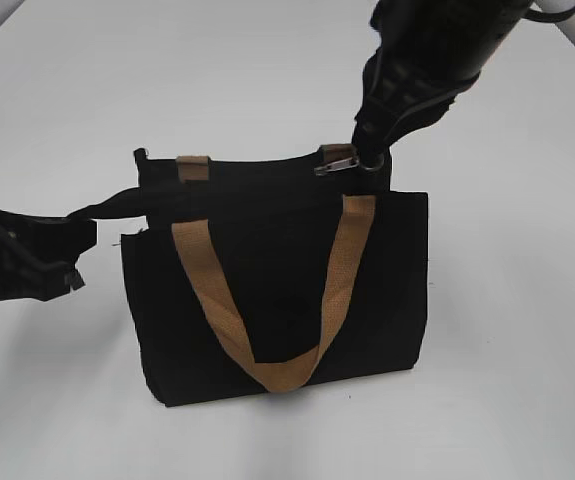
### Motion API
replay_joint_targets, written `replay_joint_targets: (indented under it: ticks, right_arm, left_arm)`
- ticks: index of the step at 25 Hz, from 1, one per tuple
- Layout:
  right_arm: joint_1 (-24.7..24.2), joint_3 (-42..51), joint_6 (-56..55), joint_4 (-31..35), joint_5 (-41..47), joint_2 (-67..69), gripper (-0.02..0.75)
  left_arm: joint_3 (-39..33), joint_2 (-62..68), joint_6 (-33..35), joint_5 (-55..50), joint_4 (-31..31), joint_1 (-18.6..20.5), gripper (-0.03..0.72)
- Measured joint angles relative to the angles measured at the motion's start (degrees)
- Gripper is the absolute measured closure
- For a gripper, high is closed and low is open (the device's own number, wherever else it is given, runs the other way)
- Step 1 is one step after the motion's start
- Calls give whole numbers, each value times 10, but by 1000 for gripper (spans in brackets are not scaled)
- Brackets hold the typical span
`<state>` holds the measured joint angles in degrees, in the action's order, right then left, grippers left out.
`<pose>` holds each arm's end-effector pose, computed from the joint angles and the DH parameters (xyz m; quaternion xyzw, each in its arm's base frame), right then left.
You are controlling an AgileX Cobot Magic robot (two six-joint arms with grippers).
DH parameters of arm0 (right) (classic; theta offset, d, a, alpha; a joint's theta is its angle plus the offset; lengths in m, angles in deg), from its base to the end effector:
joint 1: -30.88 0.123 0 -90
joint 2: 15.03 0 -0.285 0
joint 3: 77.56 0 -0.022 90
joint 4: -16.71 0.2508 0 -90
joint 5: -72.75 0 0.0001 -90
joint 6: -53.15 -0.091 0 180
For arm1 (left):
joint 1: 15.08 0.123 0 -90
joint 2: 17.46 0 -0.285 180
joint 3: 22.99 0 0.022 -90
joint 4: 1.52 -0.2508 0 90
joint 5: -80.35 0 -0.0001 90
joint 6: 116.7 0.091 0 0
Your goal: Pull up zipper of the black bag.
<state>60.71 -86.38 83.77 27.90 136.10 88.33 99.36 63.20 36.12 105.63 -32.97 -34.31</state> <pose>0.2974 0.1887 0.3196 -0.4691 0.8572 0.0926 0.1915 0.1977 -0.0904 0.1921 0.2119 0.8195 -0.1737 0.5033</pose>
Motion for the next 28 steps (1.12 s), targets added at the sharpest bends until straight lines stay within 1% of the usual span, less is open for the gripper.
replay_joint_targets:
  ticks: [4,9,11,12,13,15,17,18,20,21,22,24,26,28]
  right_arm:
    - [-41,0,-52,5,21,-11,738]
    - [-67,0,-103,22,46,-11,736]
    - [-72,0,-117,10,51,-12,691]
    - [-75,0,-121,-3,57,-15,652]
    - [-77,0,-126,-13,59,-20,589]
    - [-80,0,-140,-21,61,-32,430]
    - [-80,0,-155,-26,62,-49,300]
    - [-80,2,-161,-29,62,-57,256]
    - [-80,21,-178,-31,62,-84,215]
    - [-80,35,-185,-32,62,-101,205]
    - [-80,55,-192,-33,62,-117,198]
    - [-80,108,-203,-34,62,-162,194]
    - [-80,165,-213,-34,62,-209,190]
    - [-80,222,-221,-34,62,-260,190]
  left_arm:
    - [0,0,0,1,10,-1,689]
    - [0,0,0,9,13,-2,689]
    - [0,0,-7,7,18,-2,689]
    - [0,0,-20,0,21,-2,687]
    - [0,-1,-40,-5,23,-1,679]
    - [0,-8,-85,-13,10,-1,638]
    - [0,-35,-139,-30,-23,-1,547]
    - [0,-50,-169,-37,-40,-1,498]
    - [0,-99,-231,-51,-87,0,370]
    - [0,-127,-272,-58,-113,0,316]
    - [0,-153,-309,-65,-152,0,282]
    - [0,-216,-407,-68,-243,0,242]
    - [0,-290,-516,-64,-331,0,228]
    - [0,-330,-622,-51,-391,0,227]
